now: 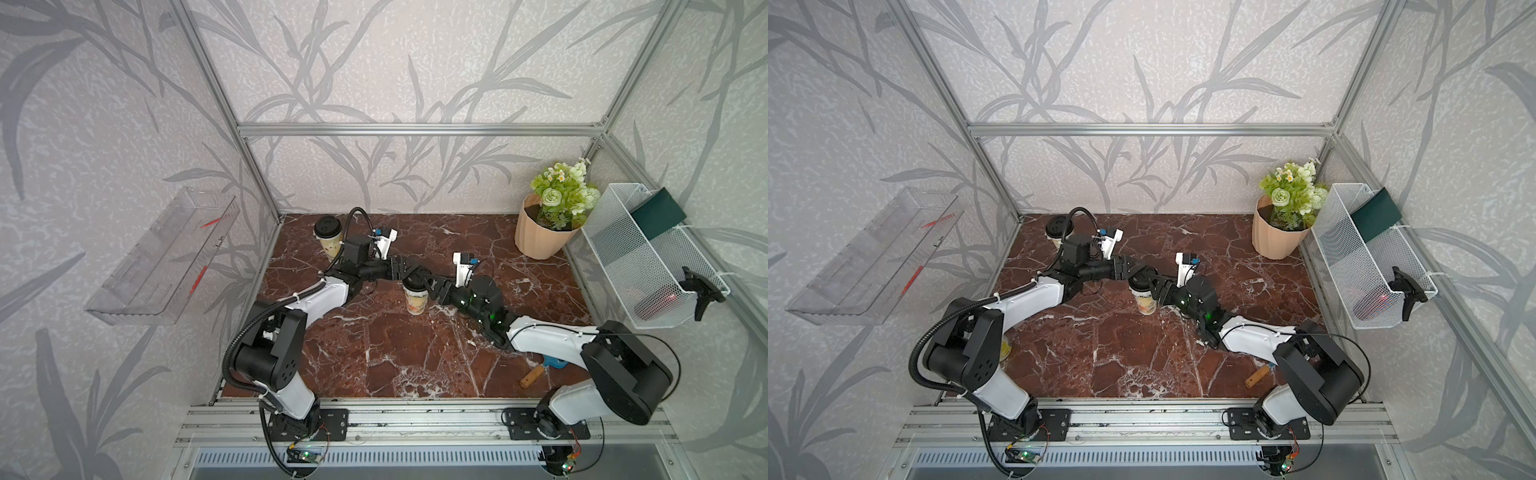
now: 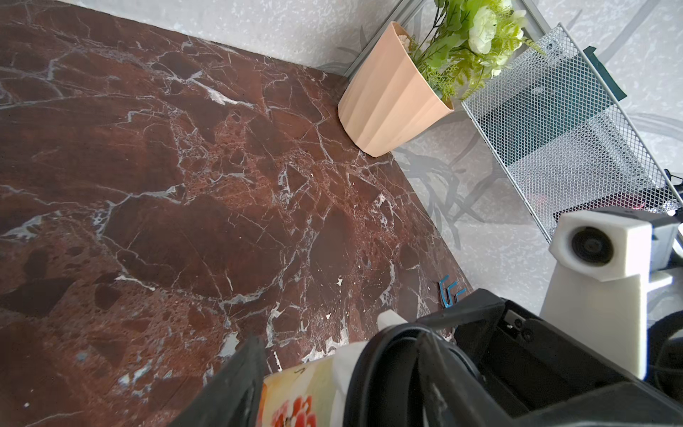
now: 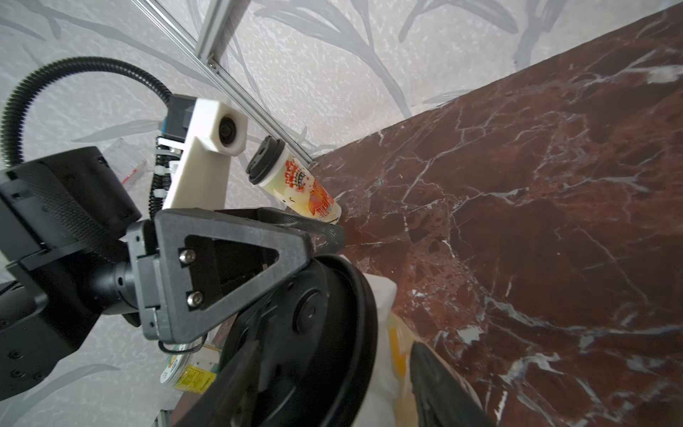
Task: Put the leak-proof paper on the milk tea cups
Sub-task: Secure the cup lid on the cup.
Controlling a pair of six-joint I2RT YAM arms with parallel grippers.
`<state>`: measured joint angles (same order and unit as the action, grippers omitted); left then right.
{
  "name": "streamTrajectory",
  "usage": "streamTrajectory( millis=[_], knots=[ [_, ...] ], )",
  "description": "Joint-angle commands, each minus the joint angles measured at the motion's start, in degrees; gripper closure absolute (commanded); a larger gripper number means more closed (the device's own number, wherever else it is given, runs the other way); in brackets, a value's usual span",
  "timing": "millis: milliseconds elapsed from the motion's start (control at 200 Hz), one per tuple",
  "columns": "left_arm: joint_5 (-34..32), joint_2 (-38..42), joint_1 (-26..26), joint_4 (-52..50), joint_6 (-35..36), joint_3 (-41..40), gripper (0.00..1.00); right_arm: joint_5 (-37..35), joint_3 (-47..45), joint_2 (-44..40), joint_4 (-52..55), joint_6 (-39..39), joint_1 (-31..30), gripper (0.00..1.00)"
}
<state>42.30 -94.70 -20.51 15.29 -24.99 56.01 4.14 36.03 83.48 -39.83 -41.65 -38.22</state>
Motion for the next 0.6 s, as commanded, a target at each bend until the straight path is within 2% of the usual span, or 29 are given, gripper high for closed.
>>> streamTrajectory(
  millis=[0,220,395,595],
  knots=[
    [-6.1,-5.1,-0.6,-15.7,5.0,-3.8,0.34,-1.6,2.7,-1.6,20.6,3.7,2.0,0.35],
    [-6.3,-5.1,-0.6,-16.0,5.2,-3.7,0.34,-3.4,7.9,-2.1,22.5,4.4,3.0,0.37],
    [-6.6,-5.1,-0.7,-16.0,5.3,-3.6,0.34,-3.1,7.8,0.1,22.1,4.1,2.5,0.38],
    [-8.1,-4.6,-1.2,-16.0,5.6,-4.0,0.35,-7.4,5.9,-0.6,21.4,2.5,2.7,0.39]
  ],
)
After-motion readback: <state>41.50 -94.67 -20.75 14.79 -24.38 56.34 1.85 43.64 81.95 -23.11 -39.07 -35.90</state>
